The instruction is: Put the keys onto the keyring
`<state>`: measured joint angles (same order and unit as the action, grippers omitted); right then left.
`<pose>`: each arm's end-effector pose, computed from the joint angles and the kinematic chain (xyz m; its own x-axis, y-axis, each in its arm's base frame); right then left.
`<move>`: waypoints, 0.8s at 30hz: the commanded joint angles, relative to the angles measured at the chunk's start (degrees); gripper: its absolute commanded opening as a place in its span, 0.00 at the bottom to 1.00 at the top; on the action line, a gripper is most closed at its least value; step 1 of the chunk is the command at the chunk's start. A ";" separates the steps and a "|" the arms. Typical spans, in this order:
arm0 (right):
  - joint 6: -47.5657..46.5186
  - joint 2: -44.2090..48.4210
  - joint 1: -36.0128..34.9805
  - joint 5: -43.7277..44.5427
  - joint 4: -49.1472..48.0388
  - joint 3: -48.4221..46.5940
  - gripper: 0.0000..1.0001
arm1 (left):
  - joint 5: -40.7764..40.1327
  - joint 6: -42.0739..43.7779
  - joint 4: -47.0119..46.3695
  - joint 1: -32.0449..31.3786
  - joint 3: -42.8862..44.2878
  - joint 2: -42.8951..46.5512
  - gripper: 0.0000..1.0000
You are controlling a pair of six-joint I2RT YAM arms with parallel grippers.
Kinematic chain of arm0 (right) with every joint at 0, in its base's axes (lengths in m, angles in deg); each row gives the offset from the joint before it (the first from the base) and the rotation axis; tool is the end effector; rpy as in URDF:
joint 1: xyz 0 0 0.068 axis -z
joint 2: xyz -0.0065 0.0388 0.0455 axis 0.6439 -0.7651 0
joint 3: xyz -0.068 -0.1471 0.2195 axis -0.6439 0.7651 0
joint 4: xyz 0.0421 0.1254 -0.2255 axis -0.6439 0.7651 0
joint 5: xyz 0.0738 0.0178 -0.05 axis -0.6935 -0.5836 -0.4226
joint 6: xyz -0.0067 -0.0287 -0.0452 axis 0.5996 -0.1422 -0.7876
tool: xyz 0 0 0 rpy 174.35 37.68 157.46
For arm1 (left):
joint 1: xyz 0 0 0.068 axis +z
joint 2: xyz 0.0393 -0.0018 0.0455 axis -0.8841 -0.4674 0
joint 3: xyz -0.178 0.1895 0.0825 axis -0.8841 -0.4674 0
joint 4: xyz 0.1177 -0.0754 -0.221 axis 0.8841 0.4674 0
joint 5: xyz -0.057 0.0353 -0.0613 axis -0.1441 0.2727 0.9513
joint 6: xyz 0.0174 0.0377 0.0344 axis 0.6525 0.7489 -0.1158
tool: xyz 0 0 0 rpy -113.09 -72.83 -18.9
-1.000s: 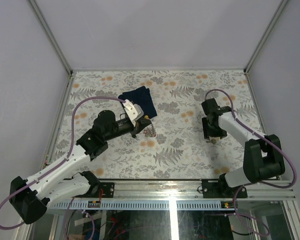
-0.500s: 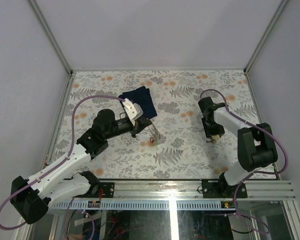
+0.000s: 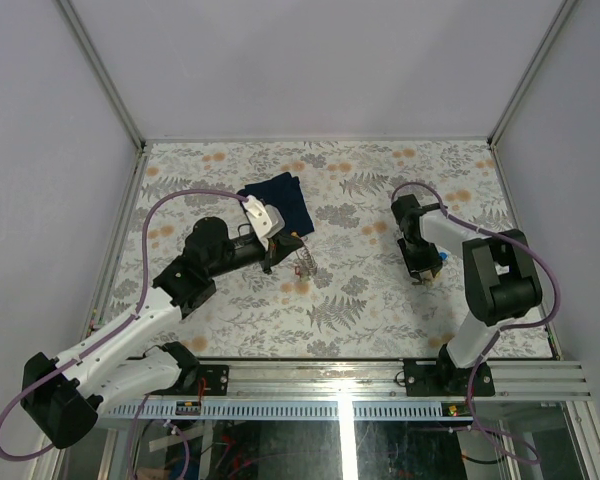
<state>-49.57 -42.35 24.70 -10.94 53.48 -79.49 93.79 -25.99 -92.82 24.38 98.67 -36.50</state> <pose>0.2940 0.0691 0.1564 -0.9661 -0.1904 -0.1744 -0.1308 0.9434 -0.3049 0.1683 -0.1499 0.3203 0.0063 0.1261 -0.9920 0.8983 0.4351 0.0610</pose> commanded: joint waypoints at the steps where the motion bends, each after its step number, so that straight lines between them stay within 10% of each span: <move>1: -1.46 -1.87 -0.36 -1.28 1.02 -2.43 0.42 | 1.42 -0.67 -5.66 0.69 -0.32 0.07 0.00; 24: -0.75 1.00 -0.36 -1.32 0.78 -2.65 0.00 | 2.72 -1.21 -6.46 1.63 -0.47 0.13 0.00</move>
<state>-50.70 -44.10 24.70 -11.84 53.52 -80.13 95.26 -26.47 -93.93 25.54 98.45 -36.59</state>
